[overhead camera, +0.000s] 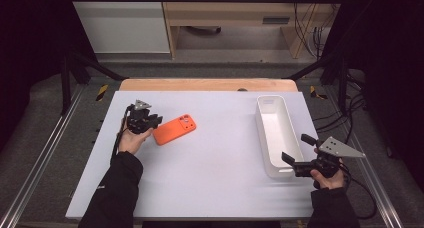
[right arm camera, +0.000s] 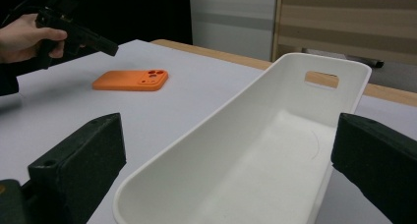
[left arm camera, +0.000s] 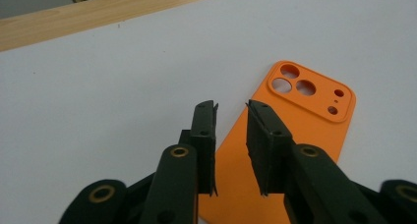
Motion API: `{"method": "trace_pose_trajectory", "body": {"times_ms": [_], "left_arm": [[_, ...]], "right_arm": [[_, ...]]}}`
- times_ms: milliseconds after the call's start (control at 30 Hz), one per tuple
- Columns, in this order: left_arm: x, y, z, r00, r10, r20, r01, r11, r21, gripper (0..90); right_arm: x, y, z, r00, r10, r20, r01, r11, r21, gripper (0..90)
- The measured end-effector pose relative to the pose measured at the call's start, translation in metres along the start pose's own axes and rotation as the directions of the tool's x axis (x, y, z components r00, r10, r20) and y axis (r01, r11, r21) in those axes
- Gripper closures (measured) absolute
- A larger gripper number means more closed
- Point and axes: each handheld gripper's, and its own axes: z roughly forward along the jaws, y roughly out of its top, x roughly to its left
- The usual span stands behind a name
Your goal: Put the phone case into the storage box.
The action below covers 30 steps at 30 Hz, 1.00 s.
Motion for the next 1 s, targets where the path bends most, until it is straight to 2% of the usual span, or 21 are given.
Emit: {"method": "trace_pose_trajectory", "body": {"times_ms": [167, 367, 700, 1000], "left_arm": [[0.001, 0.002, 0.004, 0.9998, -0.011, -0.013, 0.011, 0.9999, 0.007, 80.7], [0.003, 0.002, 0.009, 0.9996, -0.004, -0.027, 0.005, 0.9997, 0.025, 89.0], [0.007, -0.002, 0.022, 0.9982, -0.008, -0.059, 0.012, 0.9979, 0.064, 89.3], [0.008, -0.007, 0.031, 0.999, -0.013, -0.044, 0.018, 0.993, 0.117, 88.2]], "right_arm": [[0.0, 0.0, 0.0, 1.0, 0.001, -0.003, -0.001, 1.0, 0.001, 0.4], [0.0, 0.0, 0.0, 1.0, 0.001, -0.001, -0.001, 1.0, 0.001, 0.4], [0.0, 0.0, 0.0, 1.0, 0.003, -0.002, -0.003, 1.0, 0.001, 0.4], [0.0, 0.0, 0.0, 1.0, 0.003, -0.004, -0.003, 1.0, 0.003, 0.4]]}}
